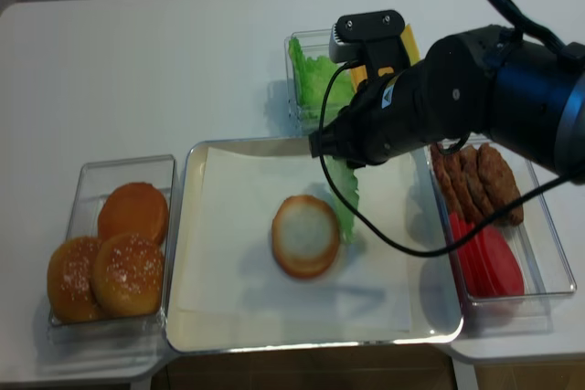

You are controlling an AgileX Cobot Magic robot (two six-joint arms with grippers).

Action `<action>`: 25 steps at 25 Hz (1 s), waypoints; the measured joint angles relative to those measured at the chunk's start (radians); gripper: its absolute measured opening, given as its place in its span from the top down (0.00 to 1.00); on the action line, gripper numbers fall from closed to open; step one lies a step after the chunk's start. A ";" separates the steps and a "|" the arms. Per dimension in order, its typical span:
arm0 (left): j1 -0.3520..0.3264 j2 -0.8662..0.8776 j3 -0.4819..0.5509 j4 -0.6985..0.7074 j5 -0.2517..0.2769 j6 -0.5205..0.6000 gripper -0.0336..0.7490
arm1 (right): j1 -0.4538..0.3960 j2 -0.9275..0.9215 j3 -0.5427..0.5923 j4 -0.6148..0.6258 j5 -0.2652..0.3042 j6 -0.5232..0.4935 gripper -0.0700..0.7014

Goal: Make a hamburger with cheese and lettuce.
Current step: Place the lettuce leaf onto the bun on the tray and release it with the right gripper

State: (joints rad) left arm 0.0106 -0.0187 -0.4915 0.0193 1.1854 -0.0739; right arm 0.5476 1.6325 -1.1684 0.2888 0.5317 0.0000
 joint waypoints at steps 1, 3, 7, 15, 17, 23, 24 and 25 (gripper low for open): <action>0.000 0.000 0.000 0.000 0.000 0.000 0.50 | 0.000 0.002 0.000 0.018 0.000 -0.006 0.84; 0.000 0.000 0.000 0.000 0.000 0.000 0.50 | 0.000 0.004 0.000 0.047 -0.003 -0.006 0.84; 0.000 0.000 0.000 0.000 0.000 0.000 0.50 | 0.008 0.014 0.000 0.098 -0.005 -0.008 0.84; 0.000 0.000 0.000 0.000 0.000 0.000 0.50 | 0.038 0.034 0.000 0.175 0.001 -0.008 0.84; 0.000 0.000 0.000 0.000 0.000 0.000 0.50 | 0.038 0.044 0.000 0.195 0.009 -0.012 0.84; 0.000 0.000 0.000 0.000 0.000 0.000 0.50 | 0.038 0.064 0.000 0.282 0.027 -0.067 0.84; 0.000 0.000 0.000 0.000 0.000 0.000 0.50 | 0.038 0.064 0.000 0.283 0.027 -0.072 0.84; 0.000 0.000 0.000 0.000 0.000 0.000 0.50 | 0.038 0.064 0.000 0.285 0.027 -0.078 0.84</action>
State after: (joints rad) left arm 0.0106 -0.0187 -0.4915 0.0193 1.1854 -0.0739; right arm 0.5854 1.6970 -1.1684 0.5738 0.5592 -0.0778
